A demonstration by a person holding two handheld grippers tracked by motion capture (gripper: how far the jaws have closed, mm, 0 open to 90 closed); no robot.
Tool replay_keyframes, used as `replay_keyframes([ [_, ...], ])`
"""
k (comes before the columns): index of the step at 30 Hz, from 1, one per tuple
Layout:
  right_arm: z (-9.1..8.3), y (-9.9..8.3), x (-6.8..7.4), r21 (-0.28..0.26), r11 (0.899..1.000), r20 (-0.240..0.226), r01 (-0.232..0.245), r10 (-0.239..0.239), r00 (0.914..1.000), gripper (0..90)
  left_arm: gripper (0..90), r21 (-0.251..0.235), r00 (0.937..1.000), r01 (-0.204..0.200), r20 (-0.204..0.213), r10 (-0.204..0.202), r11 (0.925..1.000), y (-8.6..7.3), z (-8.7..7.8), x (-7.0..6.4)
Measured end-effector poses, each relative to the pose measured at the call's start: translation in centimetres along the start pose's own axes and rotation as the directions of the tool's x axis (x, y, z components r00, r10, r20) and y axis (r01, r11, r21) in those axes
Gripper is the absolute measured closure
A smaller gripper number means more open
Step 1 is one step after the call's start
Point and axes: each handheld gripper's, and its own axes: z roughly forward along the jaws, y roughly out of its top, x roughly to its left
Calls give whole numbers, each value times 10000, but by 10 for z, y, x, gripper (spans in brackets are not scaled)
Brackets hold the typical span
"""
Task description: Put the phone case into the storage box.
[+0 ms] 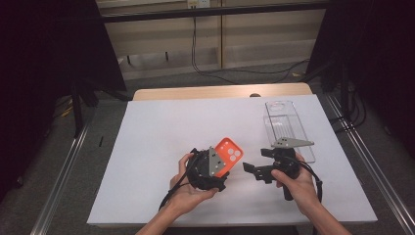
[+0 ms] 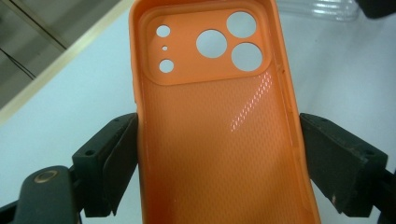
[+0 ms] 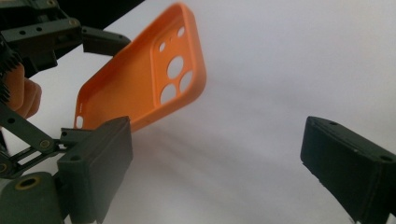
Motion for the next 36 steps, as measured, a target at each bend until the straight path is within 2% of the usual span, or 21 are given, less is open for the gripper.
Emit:
replay_keyframes([
  [2,-2,4,-1,110,9999,-14,-41,41,10000,93,154,-90,9998,-56,-193,55,9999,1,-1,0],
  [3,-3,6,0,114,9999,-12,-48,48,10000,109,154,-27,9998,-133,-149,132,9999,2,-1,0],
  [7,-7,14,3,140,9999,-275,16,-12,9996,114,154,-288,9996,31,-274,-39,9996,1,-3,-2],
  [9,-7,18,4,243,9997,-145,-3,7,9999,99,154,-454,9993,1,-378,-19,9990,1,-3,-3],
  [10,-7,20,4,224,9996,-224,-141,146,9996,103,154,-504,9990,22,-449,-45,9987,1,-3,-4],
  [13,-6,25,7,189,9998,-185,-96,99,9998,95,154,-580,9986,-70,-526,39,9983,2,-4,-6],
  [14,-5,27,8,259,9996,-213,-112,117,9997,96,154,-542,9987,-87,-502,60,9985,2,-4,-6],
  [17,-2,32,11,513,9986,153,-124,116,9998,86,154,-555,9977,-121,-675,84,9984,3,-4,-7],
  [19,-1,35,10,824,9961,25,-317,316,9995,105,154,-645,9962,-178,-863,122,9978,3,-5,-6],
  [20,-1,36,9,858,9955,17,-414,414,9991,124,154,-686,9960,-144,-895,82,9975,4,-5,-6],
  [22,-1,39,10,846,9950,-23,-534,538,9985,219,154,-709,9951,-122,-988,51,9974,4,-6,-6],
  [24,1,40,11,753,9960,-62,-488,494,9988,234,154,-748,9946,-79,-1035,1,9972,4,-5,-6],
  [27,5,41,11,760,9923,-354,-973,1003,9943,306,154,-812,9932,-152,-1161,57,9966,4,-6,-8],
  [29,8,42,10,1096,9854,-754,-1306,1393,9874,369,154,-751,9934,-201,-1142,114,9970,4,-6,-9],
  [33,8,42,10,1207,9792,-537,-1634,1708,9838,469,154,-826,9924,-302,-1215,200,9961,5,-7,-9],
  [36,7,43,9,1107,9771,-340,-1817,1864,9819,506,154,-871,9917,-307,-1272,195,9957,5,-7,-10],
])
